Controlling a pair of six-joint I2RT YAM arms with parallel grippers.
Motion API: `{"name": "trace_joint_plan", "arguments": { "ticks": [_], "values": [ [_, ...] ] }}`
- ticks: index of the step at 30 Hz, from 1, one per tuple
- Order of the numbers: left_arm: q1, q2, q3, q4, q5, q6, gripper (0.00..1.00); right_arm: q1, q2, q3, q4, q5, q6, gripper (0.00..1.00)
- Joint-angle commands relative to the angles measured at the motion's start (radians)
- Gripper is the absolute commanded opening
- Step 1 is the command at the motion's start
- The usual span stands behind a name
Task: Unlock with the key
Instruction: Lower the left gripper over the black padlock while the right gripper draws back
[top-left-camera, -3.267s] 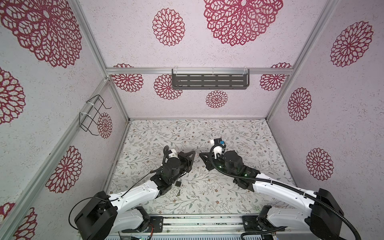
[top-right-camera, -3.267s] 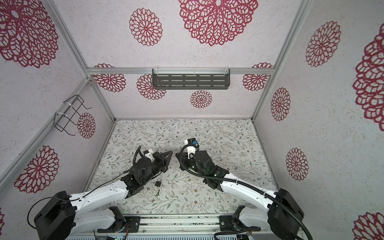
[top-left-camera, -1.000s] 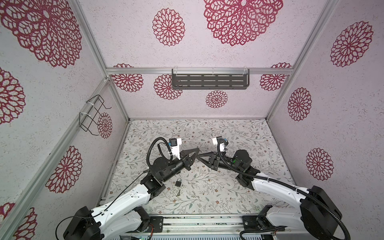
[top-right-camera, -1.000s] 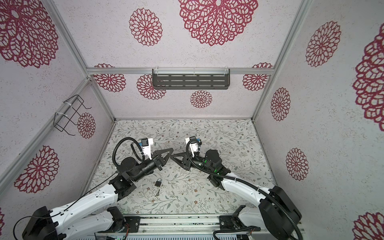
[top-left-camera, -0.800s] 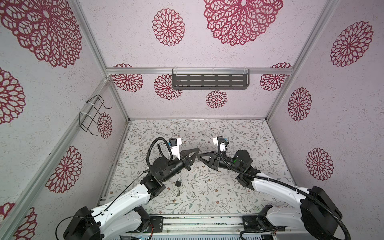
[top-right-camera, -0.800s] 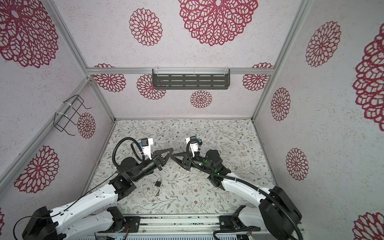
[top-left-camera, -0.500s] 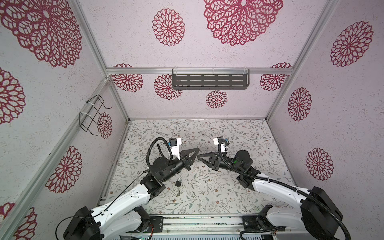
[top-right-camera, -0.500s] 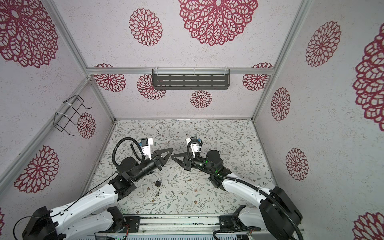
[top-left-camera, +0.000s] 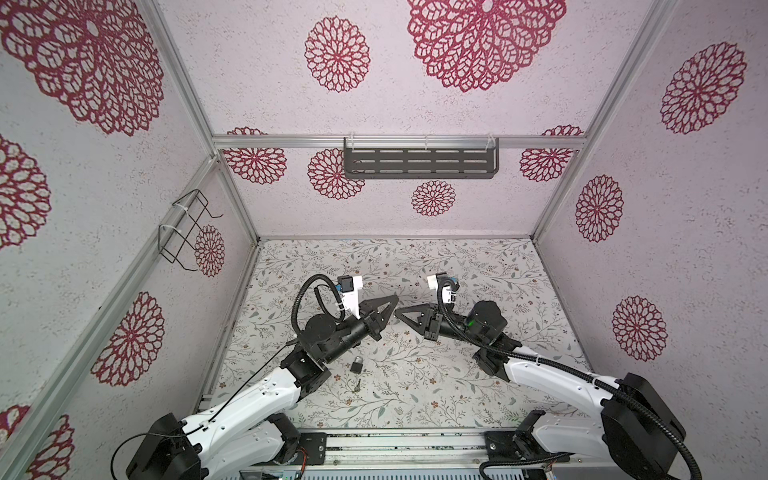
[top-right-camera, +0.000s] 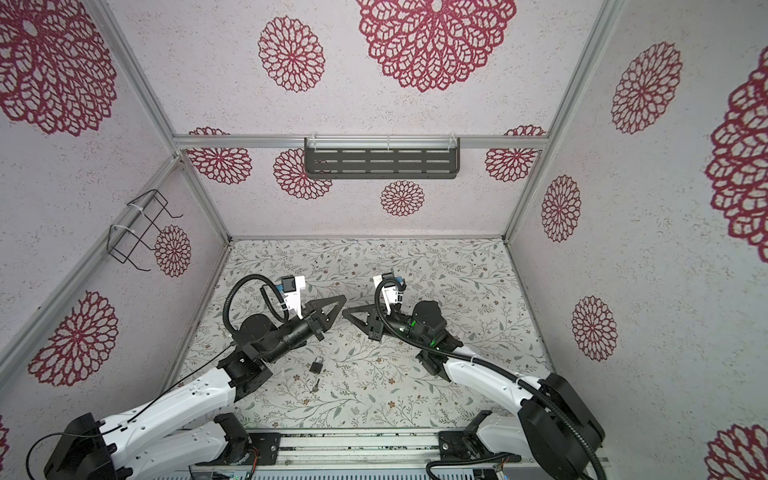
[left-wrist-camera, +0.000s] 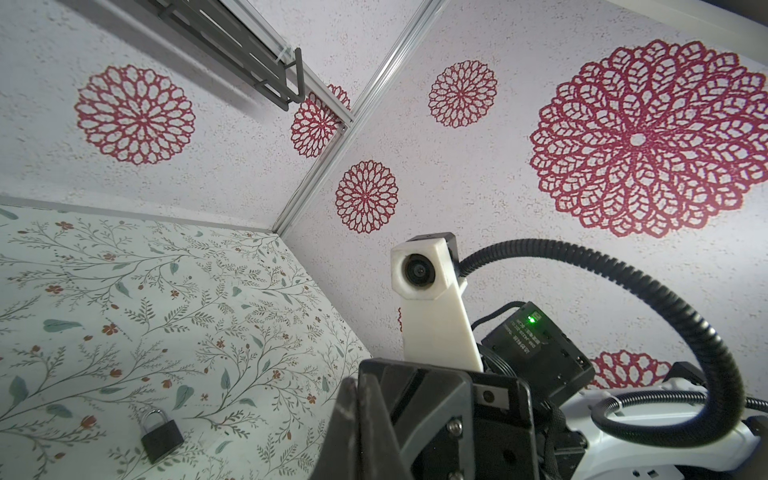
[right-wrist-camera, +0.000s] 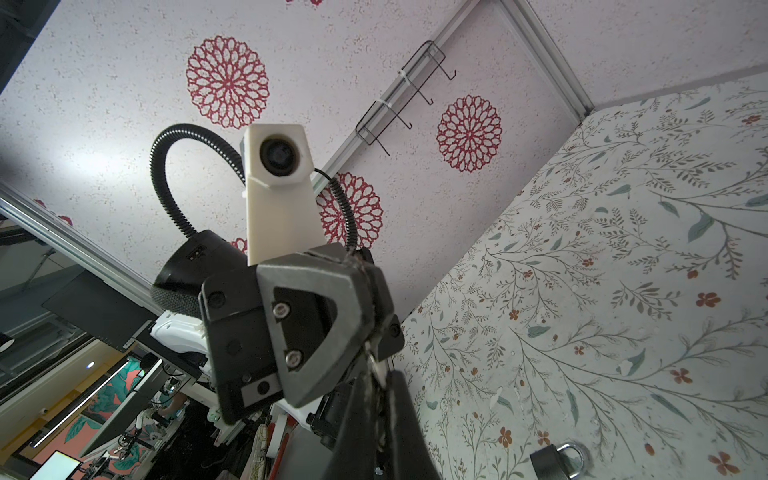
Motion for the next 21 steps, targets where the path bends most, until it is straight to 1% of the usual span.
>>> {"name": "trace_joint_plan", "arguments": {
  "ticks": [1,4,6,10,12,15,21],
  "values": [
    [0.008,-0.008,0.034,-0.022,0.017,0.028,0.34,-0.022,-0.037,-0.008,0.078,0.006,0.02,0.0],
    [0.014,-0.019,0.047,-0.047,-0.026,0.036,0.57,-0.045,-0.058,-0.021,0.059,0.004,0.017,0.0],
    [0.013,-0.021,0.052,-0.051,-0.05,0.033,0.65,-0.066,-0.076,-0.023,0.007,0.007,0.004,0.0],
    [0.015,-0.005,0.074,-0.101,-0.111,0.012,0.75,-0.111,-0.13,-0.045,-0.083,0.016,-0.023,0.0],
    [0.015,0.013,0.096,-0.156,-0.149,0.0,0.78,-0.132,-0.168,-0.052,-0.167,0.044,-0.057,0.0],
    [0.015,0.06,0.156,-0.29,-0.213,-0.041,0.81,-0.158,-0.233,-0.057,-0.328,0.122,-0.112,0.0],
    [0.006,0.231,0.315,-0.554,-0.288,-0.117,0.81,-0.198,-0.349,-0.083,-0.58,0.271,-0.203,0.0]
  ]
}}
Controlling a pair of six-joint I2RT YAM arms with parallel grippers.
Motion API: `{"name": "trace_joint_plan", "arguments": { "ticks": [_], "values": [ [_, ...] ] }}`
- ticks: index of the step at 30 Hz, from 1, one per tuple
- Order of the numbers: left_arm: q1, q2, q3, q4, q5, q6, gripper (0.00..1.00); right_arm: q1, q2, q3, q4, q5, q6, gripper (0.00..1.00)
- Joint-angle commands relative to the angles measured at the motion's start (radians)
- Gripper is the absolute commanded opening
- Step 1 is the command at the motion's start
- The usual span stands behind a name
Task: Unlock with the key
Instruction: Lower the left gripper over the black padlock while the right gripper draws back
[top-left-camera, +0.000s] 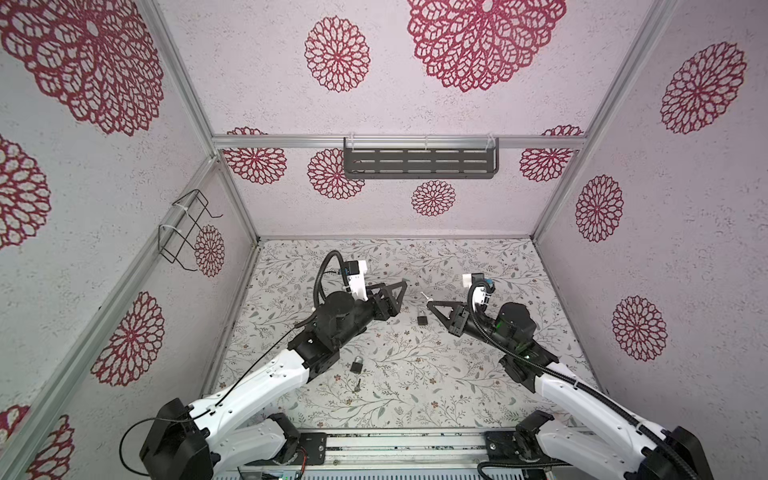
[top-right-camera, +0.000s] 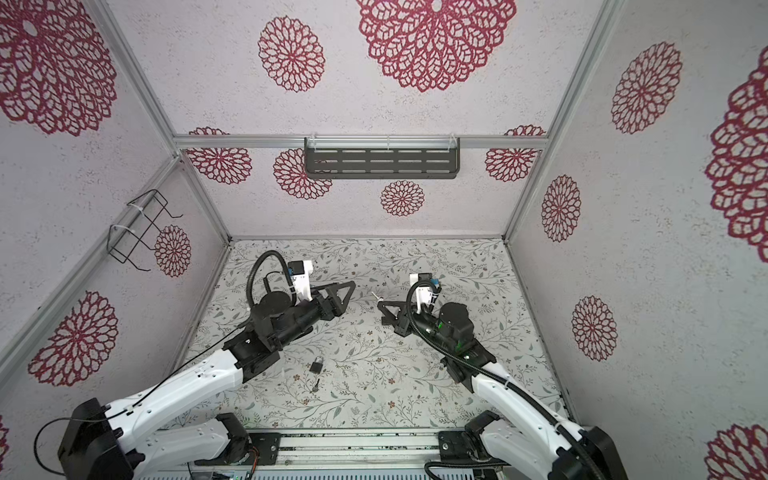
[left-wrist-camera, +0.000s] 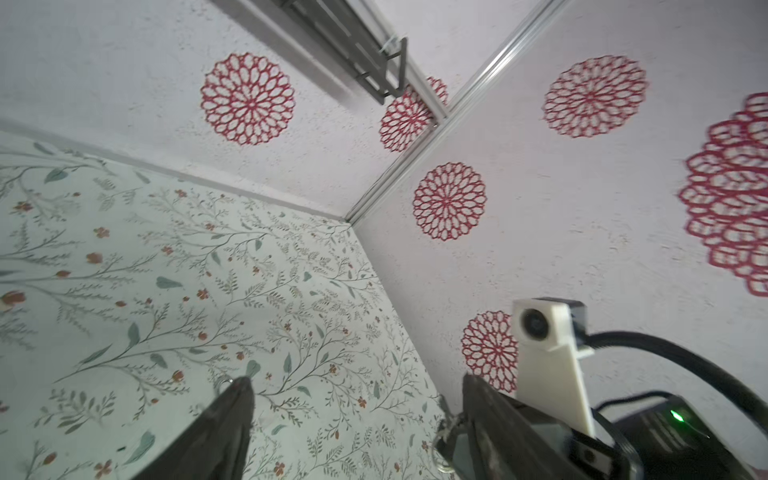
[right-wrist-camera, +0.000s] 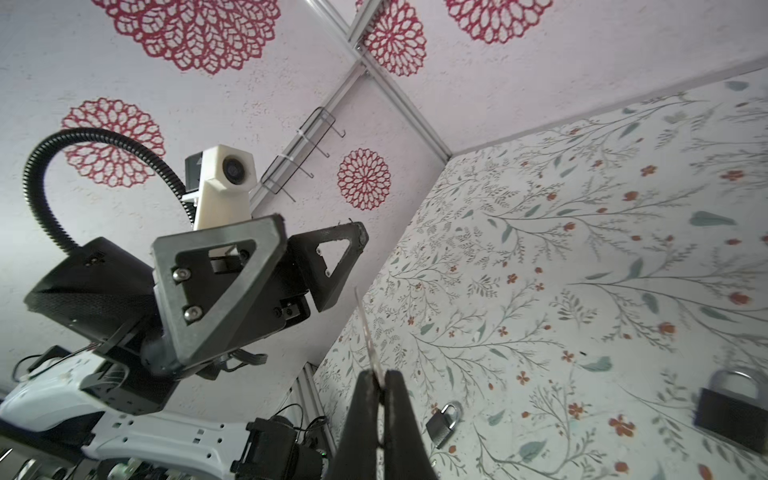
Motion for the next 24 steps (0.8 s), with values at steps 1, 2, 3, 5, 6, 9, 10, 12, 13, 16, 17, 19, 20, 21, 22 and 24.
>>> {"name": "trace_joint_plan", "arguments": {
  "ticks": [1,2,3,5,6,9,10,12,13,16,17,19,20,21,22,24],
  "values": [
    [-0.002,0.103,0.092,-0.225,-0.068,-0.053,0.8,-0.026,-0.057,-0.014,-0.169,0.111,-0.081,0.0],
    [-0.001,0.139,0.127,-0.268,-0.066,-0.056,0.8,-0.032,-0.067,-0.019,-0.188,0.116,-0.085,0.0],
    [-0.005,0.182,0.17,-0.315,-0.058,-0.052,0.79,-0.04,-0.077,-0.026,-0.207,0.124,-0.088,0.0],
    [-0.016,0.264,0.246,-0.395,-0.064,-0.047,0.77,-0.054,-0.092,-0.038,-0.254,0.157,-0.087,0.0],
    [-0.02,0.301,0.277,-0.425,-0.07,-0.051,0.77,-0.063,-0.097,-0.044,-0.269,0.165,-0.082,0.0],
    [-0.036,0.413,0.383,-0.505,-0.072,-0.052,0.77,-0.09,-0.104,-0.062,-0.302,0.18,-0.056,0.0],
    [-0.044,0.455,0.418,-0.524,-0.076,-0.048,0.76,-0.098,-0.107,-0.07,-0.312,0.184,-0.055,0.0],
    [-0.056,0.533,0.495,-0.583,-0.086,-0.047,0.75,-0.109,-0.106,-0.083,-0.328,0.199,-0.053,0.0],
    [-0.064,0.567,0.538,-0.621,-0.098,-0.042,0.75,-0.115,-0.105,-0.09,-0.332,0.202,-0.054,0.0],
    [-0.085,0.68,0.672,-0.746,-0.135,-0.032,0.75,-0.129,-0.103,-0.101,-0.345,0.213,-0.05,0.0],
    [-0.095,0.712,0.704,-0.775,-0.151,-0.028,0.75,-0.135,-0.102,-0.102,-0.349,0.212,-0.055,0.0],
    [-0.115,0.779,0.765,-0.826,-0.191,-0.02,0.75,-0.142,-0.101,-0.111,-0.348,0.211,-0.066,0.0],
    [-0.121,0.819,0.784,-0.84,-0.194,-0.022,0.75,-0.144,-0.1,-0.116,-0.347,0.213,-0.068,0.0],
    [-0.124,0.847,0.806,-0.852,-0.196,-0.029,0.76,-0.148,-0.1,-0.121,-0.345,0.216,-0.064,0.0],
    [-0.128,0.866,0.822,-0.864,-0.195,-0.036,0.75,-0.15,-0.102,-0.125,-0.346,0.218,-0.062,0.0],
    [-0.133,0.895,0.834,-0.863,-0.192,-0.046,0.76,-0.155,-0.103,-0.128,-0.355,0.216,-0.066,0.0]
  ]
}}
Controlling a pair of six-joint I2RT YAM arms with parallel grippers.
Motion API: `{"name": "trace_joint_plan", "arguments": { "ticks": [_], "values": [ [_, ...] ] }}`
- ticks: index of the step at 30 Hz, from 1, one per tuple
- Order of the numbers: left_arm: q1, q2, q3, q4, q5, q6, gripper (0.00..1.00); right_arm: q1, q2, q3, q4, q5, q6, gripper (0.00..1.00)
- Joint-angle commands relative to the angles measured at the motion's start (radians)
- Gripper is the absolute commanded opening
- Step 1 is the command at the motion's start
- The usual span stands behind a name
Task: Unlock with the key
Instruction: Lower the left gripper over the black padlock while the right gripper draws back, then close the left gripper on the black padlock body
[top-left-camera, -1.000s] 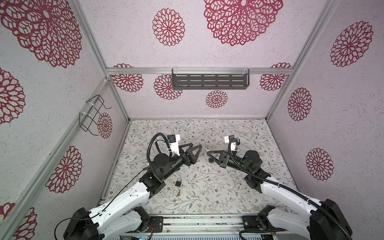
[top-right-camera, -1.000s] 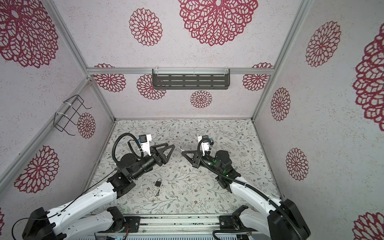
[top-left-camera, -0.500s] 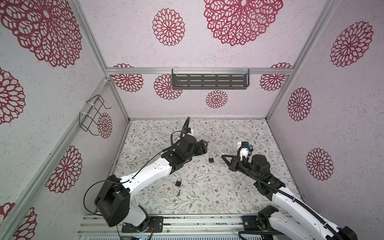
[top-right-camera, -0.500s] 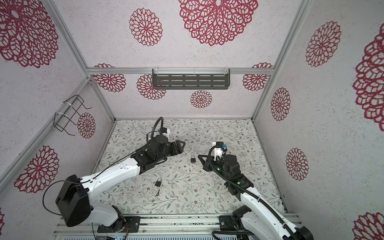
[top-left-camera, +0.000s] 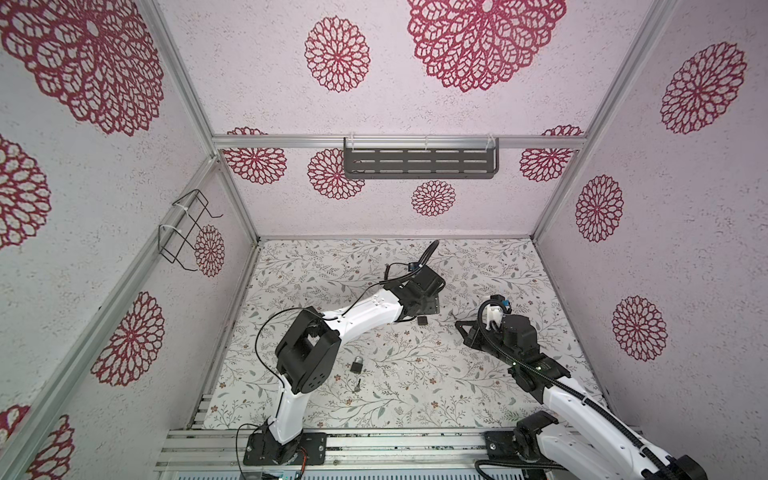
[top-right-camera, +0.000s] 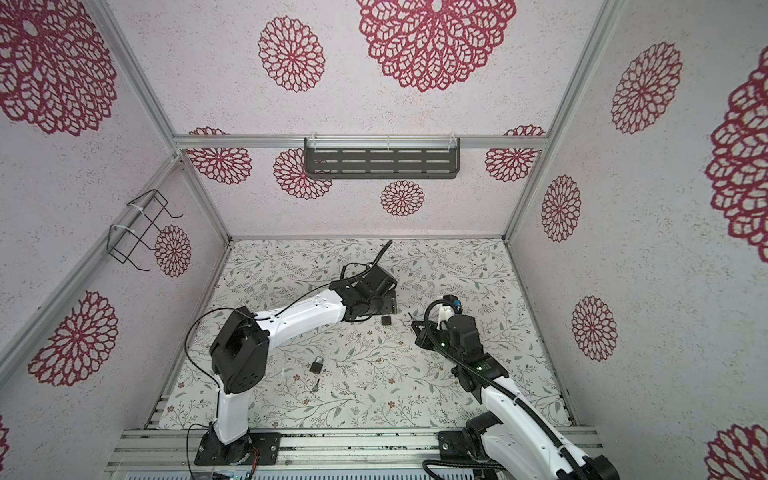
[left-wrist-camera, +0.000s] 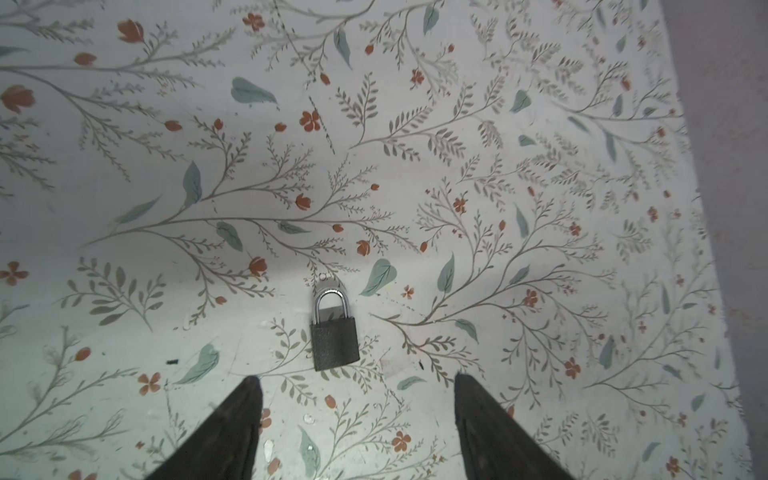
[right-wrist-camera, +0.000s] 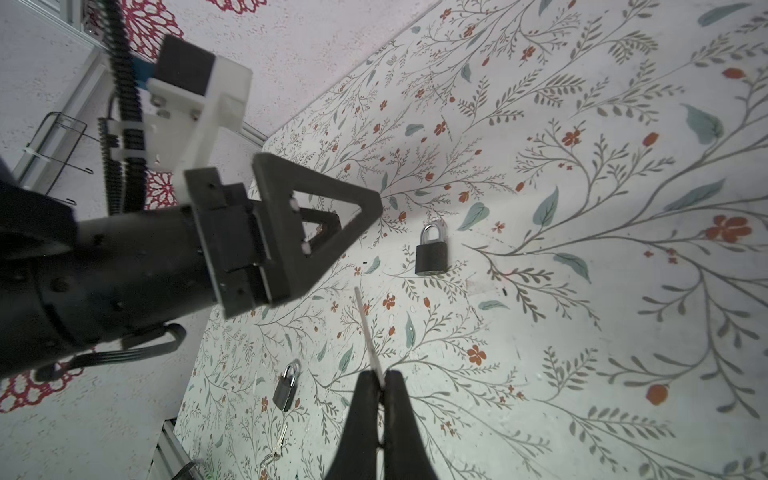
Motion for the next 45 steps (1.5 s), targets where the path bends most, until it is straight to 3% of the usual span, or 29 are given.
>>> {"name": "trace_joint_plan", "arguments": {
  "ticks": [1,7,21,31,34,45],
  "values": [
    [-0.014,0.044,0.026,-0.078,-0.034,-0.014,0.76,-0.014,-0.019,-0.004,-0.003,0.018,-0.026,0.0],
    [-0.022,0.119,0.059,-0.086,-0.019,-0.035,0.75,-0.029,-0.026,-0.017,-0.005,0.017,-0.03,0.0],
    [-0.026,0.269,0.175,-0.122,-0.099,-0.002,0.73,-0.042,-0.058,-0.044,0.008,0.034,-0.028,0.0],
    [-0.025,0.212,0.095,-0.157,-0.124,-0.007,0.63,-0.045,-0.026,-0.053,0.053,0.001,-0.009,0.0],
    [-0.023,0.189,0.066,-0.148,-0.1,0.0,0.57,-0.047,-0.015,-0.053,0.07,-0.009,0.0,0.0],
    [-0.019,0.244,0.118,-0.146,-0.015,0.033,0.47,-0.047,-0.004,-0.056,0.083,-0.019,0.013,0.0]
  ]
}}
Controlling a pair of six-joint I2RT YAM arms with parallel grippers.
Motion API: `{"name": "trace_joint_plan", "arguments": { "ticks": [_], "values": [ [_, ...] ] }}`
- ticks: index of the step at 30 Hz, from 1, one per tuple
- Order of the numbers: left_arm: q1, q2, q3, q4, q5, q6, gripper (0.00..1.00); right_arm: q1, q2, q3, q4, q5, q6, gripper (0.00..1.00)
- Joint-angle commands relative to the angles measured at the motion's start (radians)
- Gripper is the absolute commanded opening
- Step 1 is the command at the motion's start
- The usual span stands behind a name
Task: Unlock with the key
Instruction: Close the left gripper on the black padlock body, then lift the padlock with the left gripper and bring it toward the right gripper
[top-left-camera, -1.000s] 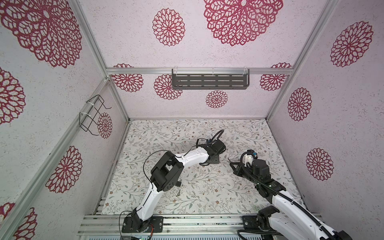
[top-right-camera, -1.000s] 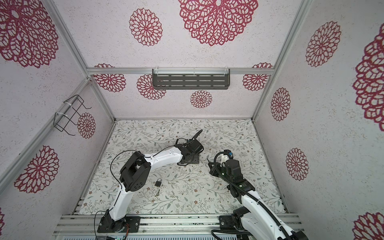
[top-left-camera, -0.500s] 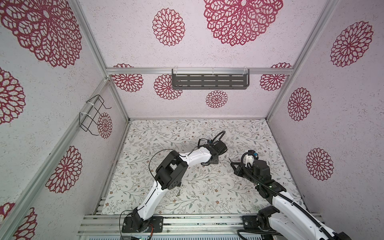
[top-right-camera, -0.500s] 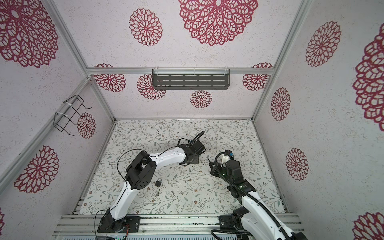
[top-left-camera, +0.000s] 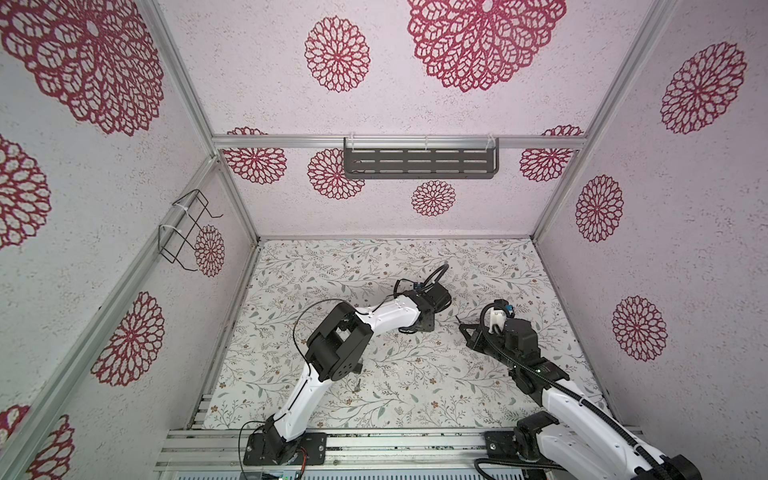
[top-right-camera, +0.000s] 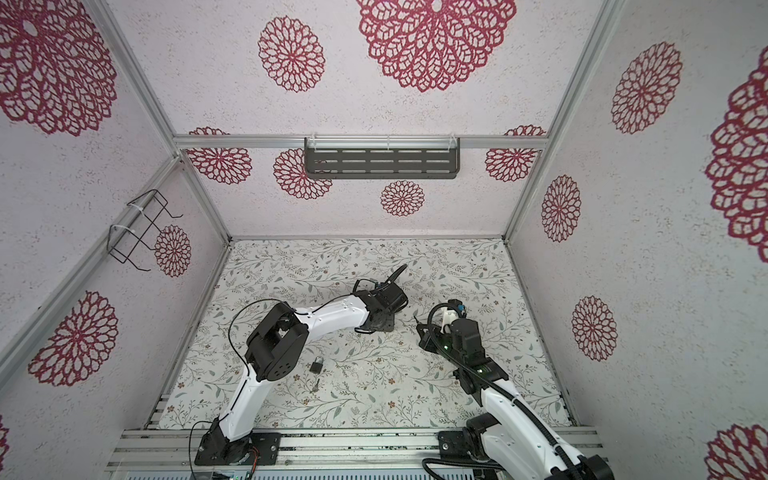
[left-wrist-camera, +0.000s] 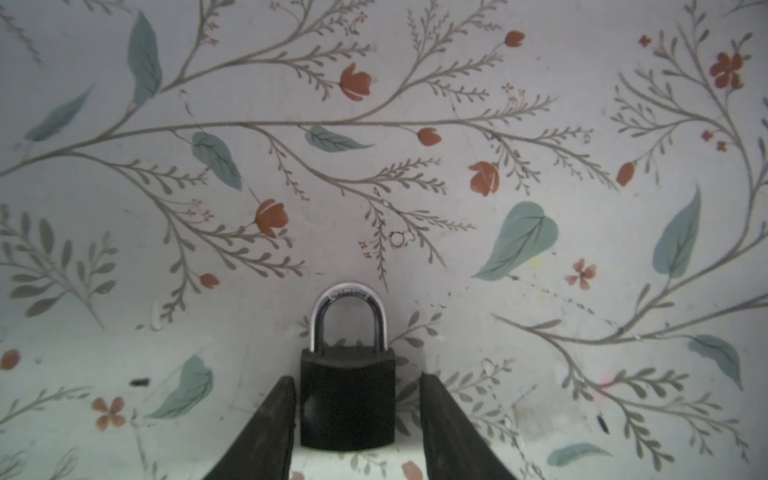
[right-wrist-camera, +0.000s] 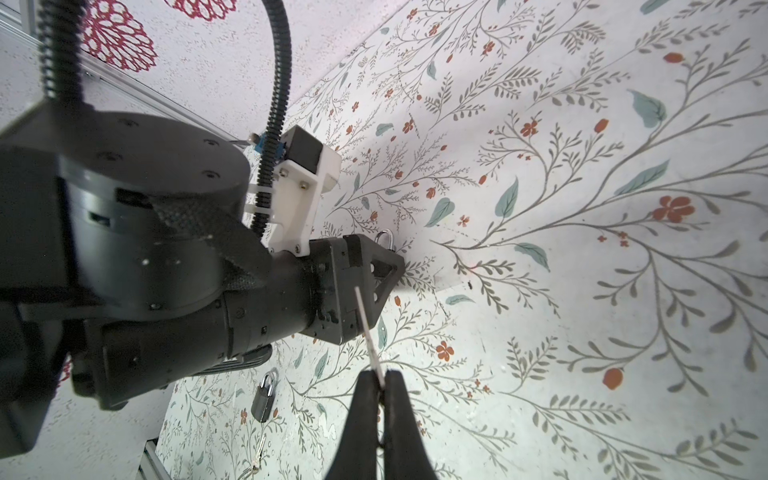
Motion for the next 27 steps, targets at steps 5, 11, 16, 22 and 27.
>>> {"name": "trace_joint_plan", "arguments": {
  "ticks": [5,11,16,22,27],
  "values": [
    [0.006,0.043,0.028,-0.029,0.025,-0.009,0.47,-0.006,-0.005,0.001,0.042,-0.022,0.014,0.0],
    [0.019,0.056,0.026,-0.033,0.007,-0.019,0.45,-0.008,0.01,-0.001,0.058,-0.032,0.024,0.0],
    [0.019,0.063,0.011,-0.009,-0.001,-0.022,0.42,-0.008,0.012,-0.002,0.064,-0.027,0.031,0.0],
    [0.019,0.061,0.0,-0.014,-0.013,-0.021,0.36,-0.008,0.01,-0.001,0.061,-0.029,0.032,0.0],
    [0.019,0.034,-0.016,0.005,-0.011,-0.016,0.27,-0.008,0.011,0.006,0.062,-0.037,0.037,0.0]
  ]
}}
